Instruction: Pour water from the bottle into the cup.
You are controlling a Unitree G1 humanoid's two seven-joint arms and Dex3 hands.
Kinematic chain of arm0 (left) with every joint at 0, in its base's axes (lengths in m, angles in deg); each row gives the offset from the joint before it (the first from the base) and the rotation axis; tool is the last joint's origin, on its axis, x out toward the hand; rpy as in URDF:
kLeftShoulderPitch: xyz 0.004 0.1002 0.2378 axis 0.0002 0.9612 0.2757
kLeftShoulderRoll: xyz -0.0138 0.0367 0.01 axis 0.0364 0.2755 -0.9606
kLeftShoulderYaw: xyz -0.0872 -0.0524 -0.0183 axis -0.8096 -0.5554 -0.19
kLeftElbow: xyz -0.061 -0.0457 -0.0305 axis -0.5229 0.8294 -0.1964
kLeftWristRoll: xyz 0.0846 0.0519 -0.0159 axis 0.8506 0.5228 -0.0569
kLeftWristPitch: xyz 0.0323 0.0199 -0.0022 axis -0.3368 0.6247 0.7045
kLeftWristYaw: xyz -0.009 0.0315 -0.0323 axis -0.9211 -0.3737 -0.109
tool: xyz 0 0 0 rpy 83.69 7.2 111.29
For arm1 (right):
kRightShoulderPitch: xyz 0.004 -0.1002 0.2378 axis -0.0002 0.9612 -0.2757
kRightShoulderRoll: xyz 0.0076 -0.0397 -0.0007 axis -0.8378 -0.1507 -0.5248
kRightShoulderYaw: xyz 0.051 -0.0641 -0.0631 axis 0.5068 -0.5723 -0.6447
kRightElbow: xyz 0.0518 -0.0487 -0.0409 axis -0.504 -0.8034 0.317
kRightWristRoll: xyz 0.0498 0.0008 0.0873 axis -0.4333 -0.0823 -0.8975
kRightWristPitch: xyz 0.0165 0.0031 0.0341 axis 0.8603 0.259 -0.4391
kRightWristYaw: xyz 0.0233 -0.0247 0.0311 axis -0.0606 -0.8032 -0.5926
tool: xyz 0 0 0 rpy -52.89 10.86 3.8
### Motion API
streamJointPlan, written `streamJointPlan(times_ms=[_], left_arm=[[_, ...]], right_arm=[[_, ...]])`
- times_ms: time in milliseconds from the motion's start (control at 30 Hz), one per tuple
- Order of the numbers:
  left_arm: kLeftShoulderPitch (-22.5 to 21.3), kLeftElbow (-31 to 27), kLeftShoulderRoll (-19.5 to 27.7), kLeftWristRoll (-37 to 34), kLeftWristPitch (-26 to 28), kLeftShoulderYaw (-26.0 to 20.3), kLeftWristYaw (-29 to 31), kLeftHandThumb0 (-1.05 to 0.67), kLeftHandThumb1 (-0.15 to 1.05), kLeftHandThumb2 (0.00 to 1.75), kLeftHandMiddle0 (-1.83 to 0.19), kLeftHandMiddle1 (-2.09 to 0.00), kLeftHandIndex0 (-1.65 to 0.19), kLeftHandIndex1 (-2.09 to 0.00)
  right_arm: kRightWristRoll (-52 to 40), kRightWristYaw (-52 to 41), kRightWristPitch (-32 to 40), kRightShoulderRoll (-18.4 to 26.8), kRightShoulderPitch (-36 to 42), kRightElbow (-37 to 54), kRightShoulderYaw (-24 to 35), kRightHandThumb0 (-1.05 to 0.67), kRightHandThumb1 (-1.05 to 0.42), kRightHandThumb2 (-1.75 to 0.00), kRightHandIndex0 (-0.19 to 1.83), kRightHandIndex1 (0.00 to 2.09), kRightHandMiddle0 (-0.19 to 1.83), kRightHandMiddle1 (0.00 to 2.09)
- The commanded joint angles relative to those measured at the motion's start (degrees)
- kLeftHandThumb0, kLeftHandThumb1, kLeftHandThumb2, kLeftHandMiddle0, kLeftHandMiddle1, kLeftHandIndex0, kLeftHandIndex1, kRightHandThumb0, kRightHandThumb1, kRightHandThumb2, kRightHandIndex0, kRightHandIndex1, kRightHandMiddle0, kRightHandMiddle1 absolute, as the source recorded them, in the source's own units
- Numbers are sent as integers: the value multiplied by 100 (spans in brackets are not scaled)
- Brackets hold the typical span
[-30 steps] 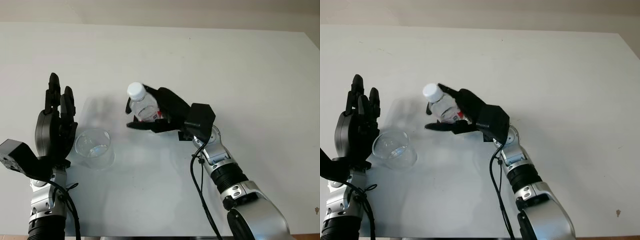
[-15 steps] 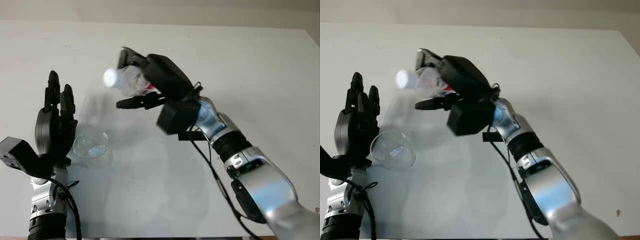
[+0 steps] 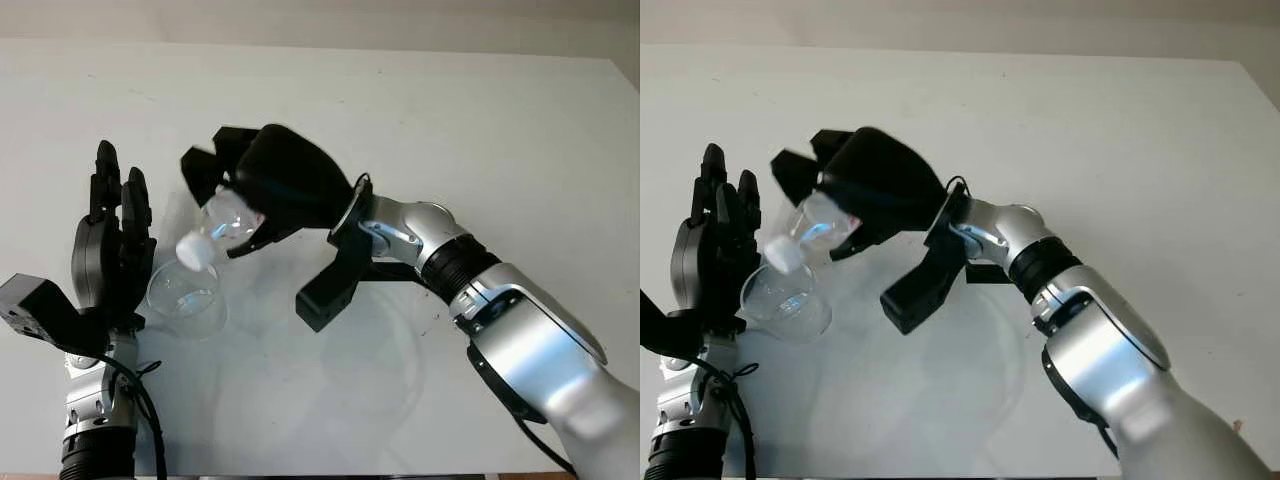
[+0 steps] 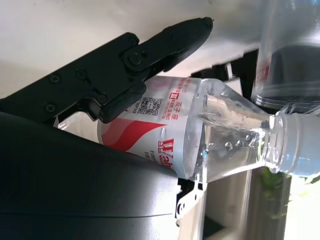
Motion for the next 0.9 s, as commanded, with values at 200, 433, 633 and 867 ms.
streamJointPlan(times_ms=[200, 433, 633, 867], left_arm=[[23, -14, -96, 80, -29, 62, -105, -78, 105, 48, 14, -5, 15, -5], [8, 32, -142, 70, -88, 80, -53, -76, 105, 50, 15, -5, 15, -6], [-17, 146, -183, 87, -203, 93, -38, -76, 105, 50, 14, -6, 14, -6], [-35, 229, -234, 70, -267, 68, -23, -77, 105, 49, 16, -5, 15, -6]], right_arm=[[439, 715, 232, 182, -371, 375, -384, -52, -105, -25, 135, 209, 81, 209], [829, 1185, 596, 269, -490, 624, -648, -51, -103, -7, 135, 209, 59, 205], [835, 1470, 698, 288, -458, 818, -651, -51, -104, -7, 127, 209, 50, 163], [1047, 2058, 967, 242, -450, 893, -812, -49, -103, -5, 121, 209, 50, 139]])
